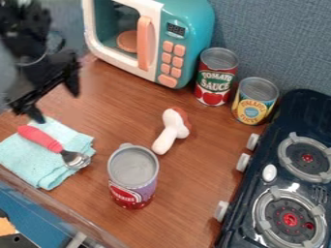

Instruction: Moves the red spoon to the right center of the table

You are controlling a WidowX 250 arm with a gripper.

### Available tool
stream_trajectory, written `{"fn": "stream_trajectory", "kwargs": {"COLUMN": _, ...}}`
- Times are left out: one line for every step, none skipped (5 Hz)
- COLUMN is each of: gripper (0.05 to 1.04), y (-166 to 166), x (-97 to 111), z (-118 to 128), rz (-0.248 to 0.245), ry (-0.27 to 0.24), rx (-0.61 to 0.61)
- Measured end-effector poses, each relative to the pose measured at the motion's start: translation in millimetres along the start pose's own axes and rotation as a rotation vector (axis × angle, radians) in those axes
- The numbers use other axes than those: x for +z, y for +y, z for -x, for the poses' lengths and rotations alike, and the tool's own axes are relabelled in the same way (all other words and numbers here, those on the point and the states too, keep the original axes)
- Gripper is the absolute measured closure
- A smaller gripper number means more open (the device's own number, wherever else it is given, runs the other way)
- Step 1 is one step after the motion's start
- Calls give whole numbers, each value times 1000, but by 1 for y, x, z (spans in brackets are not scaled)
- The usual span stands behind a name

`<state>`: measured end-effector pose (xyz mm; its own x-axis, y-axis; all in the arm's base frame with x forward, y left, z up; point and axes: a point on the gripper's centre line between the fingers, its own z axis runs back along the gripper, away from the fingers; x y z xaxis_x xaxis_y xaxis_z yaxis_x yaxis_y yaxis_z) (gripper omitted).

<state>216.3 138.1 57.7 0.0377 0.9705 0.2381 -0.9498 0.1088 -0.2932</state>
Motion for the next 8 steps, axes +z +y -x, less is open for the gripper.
{"fn": "stream_trajectory", "kwargs": {"gripper": 83, "y": 17, "x": -14, "z": -8, "rz": -66, "ry": -30, "rx": 189}}
{"fn": "stream_trajectory", "kwargs": {"gripper": 83, "y": 28, "x": -31, "z": -14, "rz": -95, "ry": 2, "rx": 234}}
{"fn": "stream_trajectory", "kwargs": {"gripper": 83, "y": 32, "x": -46, "z": -20, "rz": -130, "ry": 24, "rx": 231}}
{"fn": "stream_trajectory", "kwargs": {"gripper": 83, "y": 31, "x": -59, "z": -25, "rz": -158, "ry": 42, "rx": 220}}
{"fn": "stream_trajectory", "kwargs": {"gripper": 83, "y": 32, "x": -63, "z": -29, "rz": -179, "ry": 47, "rx": 219}}
{"fn": "stream_trajectory", "kwargs": {"gripper": 113, "y": 33, "x": -64, "z": -29, "rz": -188, "ry": 47, "rx": 218}}
{"fn": "stream_trajectory", "kwargs": {"gripper": 247, "y": 35, "x": -66, "z": -28, "rz": -197, "ry": 47, "rx": 227}}
{"fn": "stream_trajectory", "kwargs": {"gripper": 292, "y": 30, "x": -69, "z": -23, "rz": -192, "ry": 46, "rx": 205}}
